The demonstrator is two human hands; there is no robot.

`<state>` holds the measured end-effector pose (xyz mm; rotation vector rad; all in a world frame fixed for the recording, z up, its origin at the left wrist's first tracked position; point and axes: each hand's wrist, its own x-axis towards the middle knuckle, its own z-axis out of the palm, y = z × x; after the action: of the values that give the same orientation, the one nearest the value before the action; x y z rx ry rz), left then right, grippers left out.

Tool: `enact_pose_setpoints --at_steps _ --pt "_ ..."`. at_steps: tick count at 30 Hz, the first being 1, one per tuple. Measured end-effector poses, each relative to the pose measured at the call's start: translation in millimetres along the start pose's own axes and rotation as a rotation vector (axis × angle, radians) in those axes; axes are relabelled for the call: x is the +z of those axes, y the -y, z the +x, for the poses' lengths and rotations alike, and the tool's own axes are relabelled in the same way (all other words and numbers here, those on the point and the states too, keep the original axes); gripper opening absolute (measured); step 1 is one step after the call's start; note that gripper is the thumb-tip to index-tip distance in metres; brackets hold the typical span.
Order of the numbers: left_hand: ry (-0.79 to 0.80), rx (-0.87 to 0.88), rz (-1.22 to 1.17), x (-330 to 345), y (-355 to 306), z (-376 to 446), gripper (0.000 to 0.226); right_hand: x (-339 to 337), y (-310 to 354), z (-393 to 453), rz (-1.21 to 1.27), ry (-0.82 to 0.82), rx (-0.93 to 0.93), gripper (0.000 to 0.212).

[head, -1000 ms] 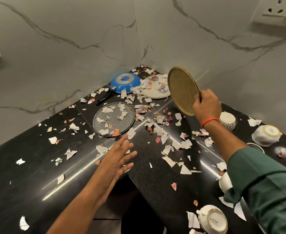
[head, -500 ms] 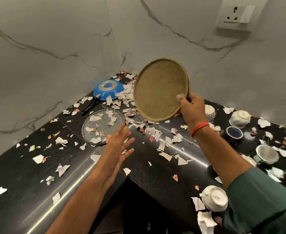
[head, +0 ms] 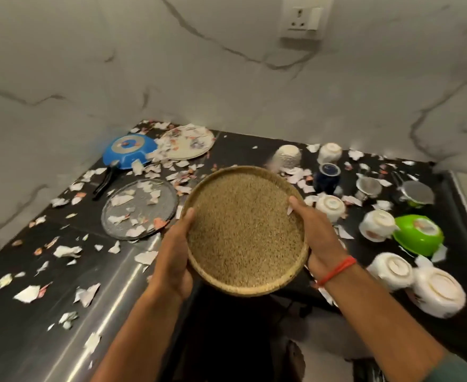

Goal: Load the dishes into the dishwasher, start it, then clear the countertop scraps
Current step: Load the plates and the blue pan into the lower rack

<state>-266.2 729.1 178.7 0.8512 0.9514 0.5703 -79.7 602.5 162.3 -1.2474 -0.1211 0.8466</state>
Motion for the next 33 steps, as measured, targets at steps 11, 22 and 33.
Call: enact_pose_setpoints --at_steps 11,22,33 --pt "0.290 -0.086 0.147 112.2 65.4 -74.7 0.035 -141.8 12.3 -118.0 0.316 -0.238 -0.208 0.042" --pt "0.458 -0.208 0.248 203.5 190.3 -177.0 0.039 -320.6 4.9 -262.3 -0.355 -0.759 -0.476 0.019" --pt "0.437 -0.200 0.198 220.4 208.8 -179.0 0.041 -360.5 27.9 -290.0 -0.772 -0.555 -0.499 0.026"
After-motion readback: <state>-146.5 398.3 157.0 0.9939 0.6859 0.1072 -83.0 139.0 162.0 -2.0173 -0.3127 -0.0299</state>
